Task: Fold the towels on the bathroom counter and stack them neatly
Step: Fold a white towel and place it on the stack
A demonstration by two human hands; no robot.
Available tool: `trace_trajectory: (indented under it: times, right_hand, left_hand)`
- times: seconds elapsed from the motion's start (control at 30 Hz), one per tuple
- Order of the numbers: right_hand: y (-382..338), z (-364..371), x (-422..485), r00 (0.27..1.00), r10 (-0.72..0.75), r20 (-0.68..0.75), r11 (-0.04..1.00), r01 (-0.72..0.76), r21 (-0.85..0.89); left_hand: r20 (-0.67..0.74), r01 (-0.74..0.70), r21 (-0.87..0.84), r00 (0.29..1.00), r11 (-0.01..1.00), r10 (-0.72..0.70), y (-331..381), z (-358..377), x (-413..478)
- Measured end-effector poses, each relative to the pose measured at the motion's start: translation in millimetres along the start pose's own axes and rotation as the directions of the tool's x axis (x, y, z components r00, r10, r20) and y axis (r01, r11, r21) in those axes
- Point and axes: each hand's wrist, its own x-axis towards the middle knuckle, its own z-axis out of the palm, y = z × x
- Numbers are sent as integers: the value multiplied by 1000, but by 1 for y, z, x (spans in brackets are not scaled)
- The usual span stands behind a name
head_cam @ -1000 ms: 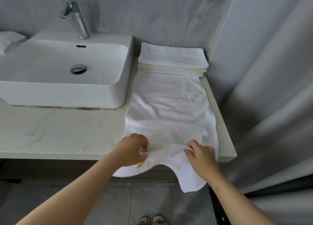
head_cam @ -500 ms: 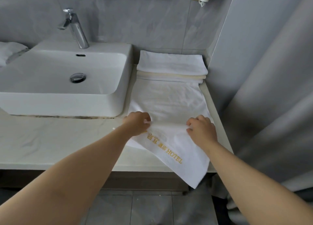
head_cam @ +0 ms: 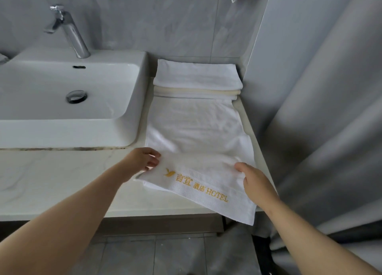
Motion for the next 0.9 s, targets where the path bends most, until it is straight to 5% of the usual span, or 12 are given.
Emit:
trace_trajectory:
  times: [0.07,0.17,0.3,0.43,0.63,0.77,0.9]
  right_hand:
    - [4,-3,0,976,-135,-170,984,112,-140]
    - [17,1,1,894,-280,-349,935,172,-310]
    - [20,4,-3,925,-100,-366,940,-33,-340]
    - [17,1,-3,952,261,-159,964,-267,-15]
    - [1,-12,-4,940,338,-51,841,-278,464]
    - [-17,-30,-3,926,378,5,593,-246,767]
    - [-30,-53,-4,910,377,173,213,-267,940]
  left_hand:
    - [22,-51,129,999,990,49,-13,-11,-3]
    - [35,-167,512,984,843,174,-33,-13,-6]
    - [148,-311,694,944,650,294,-40,-8,-9]
    - [145,-302,468,953,831,265,-35,-1,-16]
    - [18,-261,-49,965,964,263,-20,9,-29]
    - [-125,-293,-124,953,948,278,-14,7,-33]
    - [-225,-331,-217,932,918,283,2,5,-41]
